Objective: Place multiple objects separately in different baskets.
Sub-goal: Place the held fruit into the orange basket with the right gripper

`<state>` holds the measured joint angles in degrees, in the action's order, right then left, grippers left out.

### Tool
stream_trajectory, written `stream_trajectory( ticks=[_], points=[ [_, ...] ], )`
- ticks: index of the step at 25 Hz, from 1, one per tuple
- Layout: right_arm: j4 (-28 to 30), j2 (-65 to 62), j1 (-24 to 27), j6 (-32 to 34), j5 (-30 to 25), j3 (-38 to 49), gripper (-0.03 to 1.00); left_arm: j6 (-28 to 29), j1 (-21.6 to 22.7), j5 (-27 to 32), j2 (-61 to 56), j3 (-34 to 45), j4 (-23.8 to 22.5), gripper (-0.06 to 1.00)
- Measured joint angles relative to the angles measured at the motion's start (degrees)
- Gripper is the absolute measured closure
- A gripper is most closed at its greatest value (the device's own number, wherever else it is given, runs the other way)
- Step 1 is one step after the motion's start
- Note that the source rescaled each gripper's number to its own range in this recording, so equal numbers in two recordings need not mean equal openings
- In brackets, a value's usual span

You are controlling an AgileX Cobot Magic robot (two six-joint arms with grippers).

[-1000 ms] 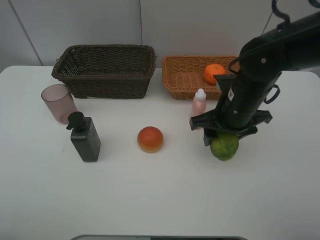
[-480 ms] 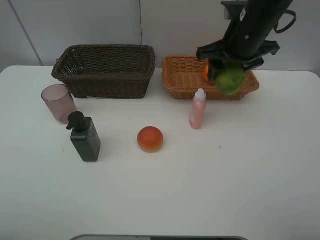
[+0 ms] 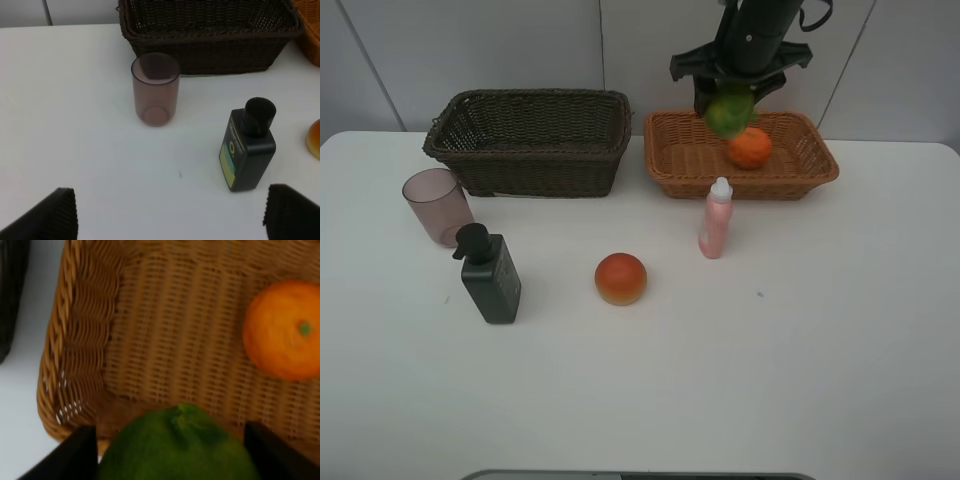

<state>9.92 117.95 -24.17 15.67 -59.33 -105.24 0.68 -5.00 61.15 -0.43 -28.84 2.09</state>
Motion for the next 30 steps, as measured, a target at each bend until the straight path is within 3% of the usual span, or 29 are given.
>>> stream_trajectory(
  ticks=[5, 16, 28, 30],
  points=[
    [0.1, 6.2, 0.5, -0.1, 4.0, -6.4, 0.54, 0.0, 0.0, 0.0, 0.0, 0.0, 0.0, -0.02],
    [0.6, 12.9, 2.6, -0.1, 16.0, -6.9, 0.54, 0.0, 0.0, 0.0, 0.0, 0.0, 0.0, -0.02],
    [0.7, 17.1, 2.6, -0.1, 17.8, -6.9, 0.54, 0.0, 0.0, 0.0, 0.0, 0.0, 0.0, -0.02],
    [0.7, 17.1, 2.6, -0.1, 17.9, -6.9, 0.45, 0.0, 0.0, 0.0, 0.0, 0.0, 0.0, -0.02]
  ],
)
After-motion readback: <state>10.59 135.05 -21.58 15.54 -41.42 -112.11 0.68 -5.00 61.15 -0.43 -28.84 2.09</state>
